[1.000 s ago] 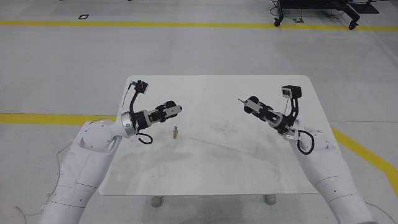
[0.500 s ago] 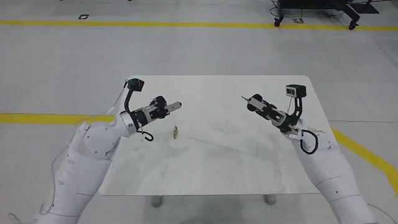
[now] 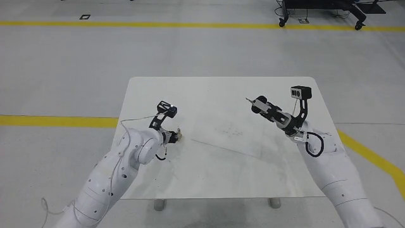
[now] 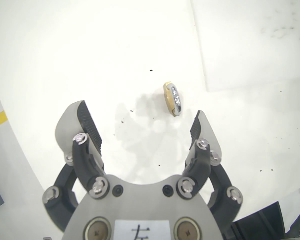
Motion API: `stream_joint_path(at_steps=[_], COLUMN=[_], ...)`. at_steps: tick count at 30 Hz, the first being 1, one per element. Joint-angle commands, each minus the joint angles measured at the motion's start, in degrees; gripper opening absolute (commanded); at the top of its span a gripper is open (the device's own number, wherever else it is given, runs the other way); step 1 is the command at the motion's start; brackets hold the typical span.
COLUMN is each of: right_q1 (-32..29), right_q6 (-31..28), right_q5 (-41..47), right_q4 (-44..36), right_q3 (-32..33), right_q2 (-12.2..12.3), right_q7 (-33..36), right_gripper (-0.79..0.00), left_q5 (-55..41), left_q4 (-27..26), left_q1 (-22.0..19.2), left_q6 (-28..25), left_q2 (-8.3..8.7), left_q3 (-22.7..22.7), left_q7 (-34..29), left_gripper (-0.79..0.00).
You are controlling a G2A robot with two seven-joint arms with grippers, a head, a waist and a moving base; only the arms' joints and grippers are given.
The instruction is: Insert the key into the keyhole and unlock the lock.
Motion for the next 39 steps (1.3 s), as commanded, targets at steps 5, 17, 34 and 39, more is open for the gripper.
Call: stream_joint_path(at_steps=[5,17,34,39], right_q1=[0.0,0.0,0.0,0.0], right_q6=[0.0,0.0,0.0,0.0], right_q5=[0.0,0.0,0.0,0.0], right_q4=[0.0,0.0,0.0,0.0], right_q3=[0.0,0.0,0.0,0.0], right_q2=[0.0,0.0,0.0,0.0], right_q7=[0.0,0.0,0.0,0.0], right_gripper=[-0.785,-0.785,-0.785,-0.785], left_q5=[-1.32,-3.05,-1.58,-2.95], left_q4=[1.64,4.42,7.2,5.95], left_q1=[-1.13,-3.6,-5.73,-5.25], left_q6=[-1.26,-3.02,-2.67,-5.17], left_q2=[-0.65,-1.93,-3.26,-3.54], left_q3=[0.69,2.66,4.29,4.38], left_q7=[1.01,-0.81,-1.88,0.34], left_gripper=[-0.317,-0.785,-0.785,-0.785])
